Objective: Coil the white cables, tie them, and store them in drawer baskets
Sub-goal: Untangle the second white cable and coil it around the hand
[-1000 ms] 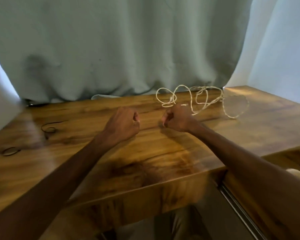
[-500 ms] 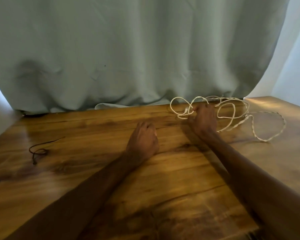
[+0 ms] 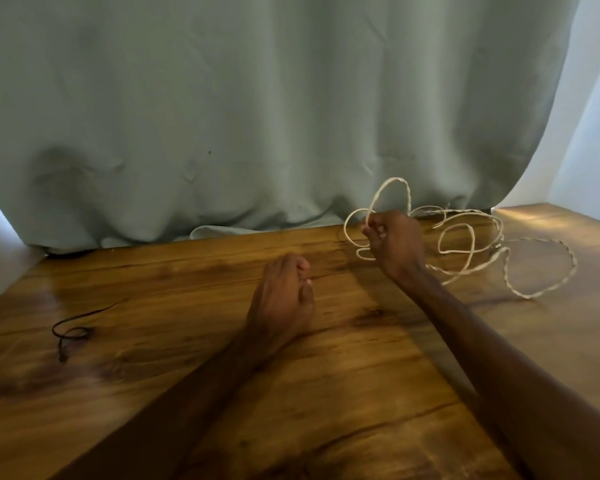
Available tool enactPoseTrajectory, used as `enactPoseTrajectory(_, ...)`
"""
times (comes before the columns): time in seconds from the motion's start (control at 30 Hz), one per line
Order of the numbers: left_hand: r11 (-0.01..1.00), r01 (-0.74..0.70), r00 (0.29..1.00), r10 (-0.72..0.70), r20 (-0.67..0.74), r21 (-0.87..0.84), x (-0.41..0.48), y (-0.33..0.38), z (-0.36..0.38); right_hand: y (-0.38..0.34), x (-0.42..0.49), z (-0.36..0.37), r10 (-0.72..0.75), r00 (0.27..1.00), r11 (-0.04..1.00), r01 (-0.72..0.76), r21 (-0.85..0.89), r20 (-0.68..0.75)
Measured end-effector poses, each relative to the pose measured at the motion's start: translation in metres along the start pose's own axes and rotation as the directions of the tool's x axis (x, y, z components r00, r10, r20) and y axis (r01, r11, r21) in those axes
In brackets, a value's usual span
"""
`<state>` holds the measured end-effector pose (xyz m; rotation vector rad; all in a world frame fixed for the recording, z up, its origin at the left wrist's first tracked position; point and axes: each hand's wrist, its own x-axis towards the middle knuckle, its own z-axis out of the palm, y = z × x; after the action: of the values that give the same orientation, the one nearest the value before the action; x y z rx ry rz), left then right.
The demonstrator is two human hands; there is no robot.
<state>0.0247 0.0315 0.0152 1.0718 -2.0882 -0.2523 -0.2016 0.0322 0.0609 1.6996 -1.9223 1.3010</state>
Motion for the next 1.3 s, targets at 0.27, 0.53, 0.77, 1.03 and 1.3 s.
enactPoseTrajectory(0.27,0.903,-0.272,0.956,0.215,-0.200,-0.332,0.025,0.015,-0.047,-0.105,-0.026,-0.032,-0.065,0.993,0.828,-0.004,0.561,0.103)
enactPoseTrajectory(0.53,0.840,-0.122,0.934,0.278,0.226,-0.529,0.045,0.020,-0.084,-0.117,-0.023,-0.060,0.026,0.978,0.755,-0.156,0.636,0.209)
enactPoseTrajectory(0.77,0.556,0.220,0.875,0.251,0.415,-0.801,0.055,0.027,-0.127,-0.090,-0.026,-0.059,-0.074,0.987,0.979,0.046,0.199,0.139)
enactPoseTrajectory(1.03,0.056,0.145,0.967,0.202,0.154,-0.988,0.073,0.004,-0.167,-0.048,-0.029,-0.088,-0.015,0.859,0.961,-0.128,0.244,0.512)
enactPoseTrajectory(1.3,-0.197,0.046,0.961,-0.260,0.097,-0.979,0.088,-0.078,-0.167,0.063,-0.012,-0.157,-0.005,0.991,0.938,-0.043,-0.345,-0.136)
